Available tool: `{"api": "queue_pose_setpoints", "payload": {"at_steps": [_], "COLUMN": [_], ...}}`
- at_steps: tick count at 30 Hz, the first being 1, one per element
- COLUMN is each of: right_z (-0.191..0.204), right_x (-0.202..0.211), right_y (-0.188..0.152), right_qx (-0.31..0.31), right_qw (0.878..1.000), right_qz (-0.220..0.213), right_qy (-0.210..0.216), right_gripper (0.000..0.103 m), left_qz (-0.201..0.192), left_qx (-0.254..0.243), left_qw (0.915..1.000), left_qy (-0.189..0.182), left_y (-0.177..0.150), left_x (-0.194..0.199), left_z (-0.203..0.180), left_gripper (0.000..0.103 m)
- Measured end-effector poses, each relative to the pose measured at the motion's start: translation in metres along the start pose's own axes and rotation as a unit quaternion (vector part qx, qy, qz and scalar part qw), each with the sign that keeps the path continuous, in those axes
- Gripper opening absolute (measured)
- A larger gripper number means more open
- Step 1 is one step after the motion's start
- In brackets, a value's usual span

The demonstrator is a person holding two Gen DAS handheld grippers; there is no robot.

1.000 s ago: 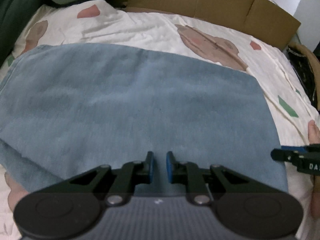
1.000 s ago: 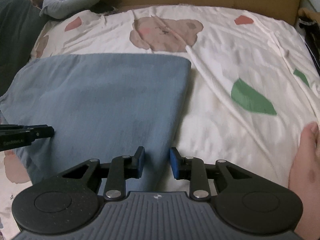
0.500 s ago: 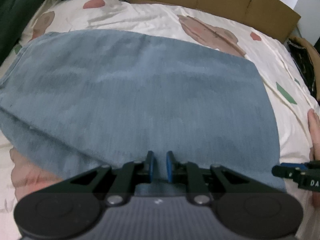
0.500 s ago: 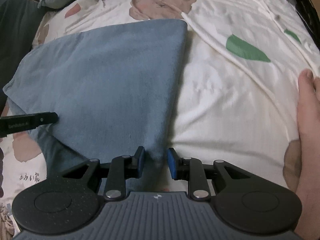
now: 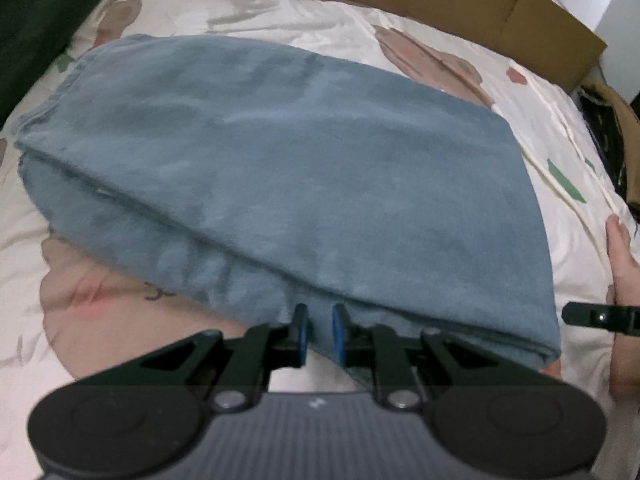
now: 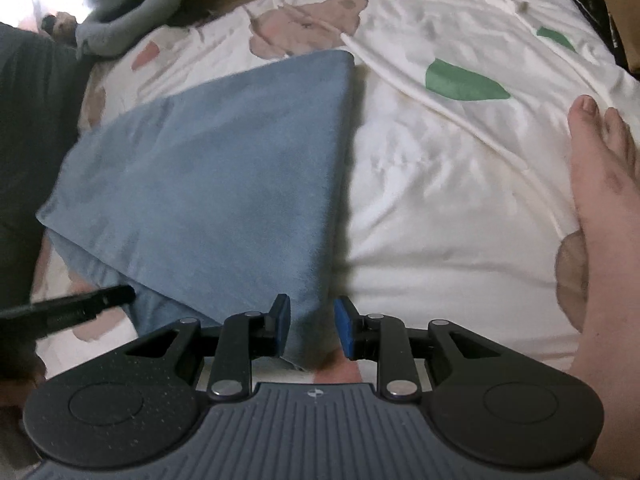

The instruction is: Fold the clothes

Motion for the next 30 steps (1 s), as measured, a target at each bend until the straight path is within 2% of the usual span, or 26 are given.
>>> {"api": "queue_pose_setpoints", "payload": {"at_steps": [3, 10, 11, 13, 14, 19, 23, 26, 30], "right_z": [0.004, 0.002, -0.001, -0.005, -0.006, -0.011, -0.014, -0.021, -0.023], "right_x": [-0.004, -0.025, -0.027, -0.029, -0.029, -0.029, -0.025, -0.024, -0.023], "right_y": [0.001, -0.001, 0.000, 0.001, 0.001, 0.001, 0.001, 0.001, 0.000], "right_qx": [-0.002, -0.018, -0.027, -0.034, -0.030, -0.038, -0.047, -0.080, -0.099], "right_qw": [1.000, 0.999, 0.999, 0.998, 0.998, 0.998, 0.998, 0.996, 0.995], "right_qz": [0.006, 0.024, 0.028, 0.035, 0.037, 0.047, 0.043, 0.031, 0.020], "right_qy": [0.019, 0.031, 0.037, 0.036, 0.027, 0.022, 0.007, 0.015, 0.023], "right_gripper": [0.031, 0.030, 0.028, 0.013, 0.009, 0.012, 0.032, 0.031, 0.031], "left_qz": [-0.001, -0.005, -0.005, -0.004, -0.006, -0.007, -0.020, -0.016, 0.009], "left_qx": [0.000, 0.031, 0.034, 0.045, 0.051, 0.083, 0.085, 0.081, 0.073], "left_qw": [1.0000, 0.9995, 0.9994, 0.9988, 0.9985, 0.9960, 0.9949, 0.9943, 0.9952], "left_qy": [0.002, -0.009, -0.010, -0.016, -0.019, -0.034, -0.052, -0.068, -0.065], "left_y": [0.002, 0.001, -0.001, -0.004, -0.005, -0.012, -0.014, -0.017, -0.024], "left_x": [0.002, -0.009, -0.011, -0.012, -0.012, -0.007, 0.004, 0.004, -0.008], "left_z": [0.003, 0.009, 0.008, 0.004, 0.003, 0.000, -0.008, -0.018, -0.027], "left_gripper": [0.015, 0.015, 0.015, 0.014, 0.014, 0.014, 0.014, 0.014, 0.015]}}
Point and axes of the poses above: each gripper's, at about its wrist camera, not at the fingertips, and x roughly against the way its jaws point, z to its left, y to its top, the point moved 4 cm from there along -x, roughly the way its jaws point, and after that the axes turned 10 degrees about -x, right-handed, at the moved point
